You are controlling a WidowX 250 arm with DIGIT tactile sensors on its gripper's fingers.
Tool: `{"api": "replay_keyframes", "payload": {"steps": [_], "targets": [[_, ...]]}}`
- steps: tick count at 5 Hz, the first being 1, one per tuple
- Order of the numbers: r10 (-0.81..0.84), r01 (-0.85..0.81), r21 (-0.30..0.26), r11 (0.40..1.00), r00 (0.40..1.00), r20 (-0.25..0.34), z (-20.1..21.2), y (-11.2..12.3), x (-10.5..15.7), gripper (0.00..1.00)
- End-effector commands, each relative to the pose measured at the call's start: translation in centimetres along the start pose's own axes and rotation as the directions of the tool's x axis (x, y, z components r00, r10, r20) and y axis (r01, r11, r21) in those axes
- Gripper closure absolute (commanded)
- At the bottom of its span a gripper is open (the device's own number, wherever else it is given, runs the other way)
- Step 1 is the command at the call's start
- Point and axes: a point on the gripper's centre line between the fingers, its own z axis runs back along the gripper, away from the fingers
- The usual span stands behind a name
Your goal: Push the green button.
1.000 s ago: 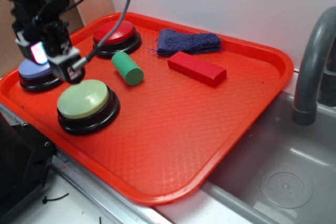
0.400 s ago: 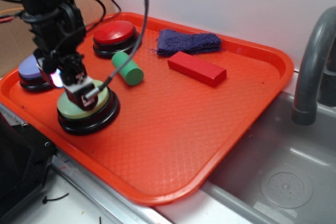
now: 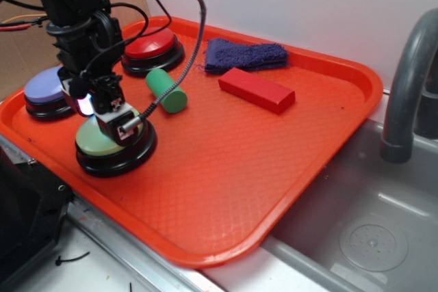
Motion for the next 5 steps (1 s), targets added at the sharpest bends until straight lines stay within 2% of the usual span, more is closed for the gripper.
{"api": "replay_keyframes", "payload": {"steps": [1,5], "targets": [[0.039,-0.040,0.026,0.999,0.998,0.057,5.7,-0.2,0.2,0.00],[0.015,-0.020,0.055,0.998,0.996,0.092,9.5,-1.0,0.5,0.00]]}}
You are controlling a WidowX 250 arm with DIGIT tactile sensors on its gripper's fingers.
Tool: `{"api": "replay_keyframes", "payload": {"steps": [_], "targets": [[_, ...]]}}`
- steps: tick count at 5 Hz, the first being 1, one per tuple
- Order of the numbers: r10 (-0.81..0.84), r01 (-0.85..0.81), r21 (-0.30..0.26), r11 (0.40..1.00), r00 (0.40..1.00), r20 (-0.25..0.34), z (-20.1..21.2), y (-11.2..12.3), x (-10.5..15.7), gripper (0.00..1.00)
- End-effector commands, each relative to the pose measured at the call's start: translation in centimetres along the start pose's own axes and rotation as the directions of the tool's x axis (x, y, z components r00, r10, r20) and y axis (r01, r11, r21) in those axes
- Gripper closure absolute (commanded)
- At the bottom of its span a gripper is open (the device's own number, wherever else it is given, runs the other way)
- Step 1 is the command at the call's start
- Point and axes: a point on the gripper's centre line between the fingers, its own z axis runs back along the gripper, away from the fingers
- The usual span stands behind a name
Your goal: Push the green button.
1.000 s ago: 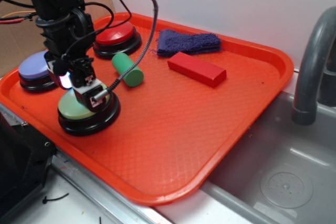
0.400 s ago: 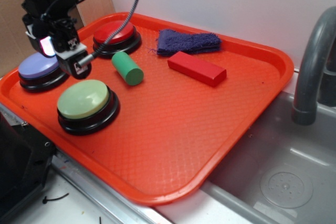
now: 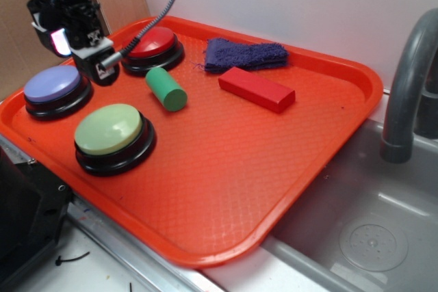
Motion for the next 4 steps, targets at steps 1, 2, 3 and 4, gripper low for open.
{"api": "replay_keyframes", "payload": {"steps": [1,2,3,4], "targets": [[0.004,-0.004,-0.011,1.000,1.000,0.025,2.2,-0.5,1.0,0.00],[0.001,-0.001,-0.015,1.000,1.000,0.021,2.9,-0.9,1.1,0.00],[0.000,0.000,-0.018,1.000,1.000,0.023,3.6,-1.0,1.1,0.00],[-0.005,0.006,-0.030,1.000,1.000,0.026,4.3,-1.1,1.1,0.00]]}}
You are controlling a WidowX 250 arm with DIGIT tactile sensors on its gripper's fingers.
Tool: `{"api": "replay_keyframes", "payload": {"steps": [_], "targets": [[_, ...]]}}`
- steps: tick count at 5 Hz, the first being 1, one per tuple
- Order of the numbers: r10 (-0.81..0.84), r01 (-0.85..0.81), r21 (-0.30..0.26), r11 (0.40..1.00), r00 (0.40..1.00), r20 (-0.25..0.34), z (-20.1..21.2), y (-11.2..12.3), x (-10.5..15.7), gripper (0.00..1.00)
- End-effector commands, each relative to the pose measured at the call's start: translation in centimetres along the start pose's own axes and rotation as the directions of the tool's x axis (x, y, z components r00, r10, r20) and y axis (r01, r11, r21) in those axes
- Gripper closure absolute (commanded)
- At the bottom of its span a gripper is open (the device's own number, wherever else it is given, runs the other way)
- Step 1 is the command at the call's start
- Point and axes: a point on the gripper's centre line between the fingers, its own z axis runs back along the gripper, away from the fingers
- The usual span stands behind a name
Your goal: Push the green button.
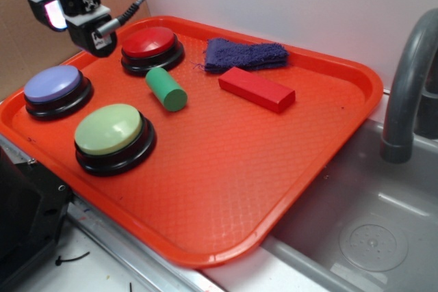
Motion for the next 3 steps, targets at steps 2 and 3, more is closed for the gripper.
{"api": "replay_keyframes", "payload": {"steps": [2,3], "targets": [[-0.017,0.018,-0.015,1.000,0.997,0.072,2.98,-0.99,0.65,0.00],[-0.010,0.012,-0.023,1.000,0.996,0.084,3.23,-0.82,0.50,0.00]]}}
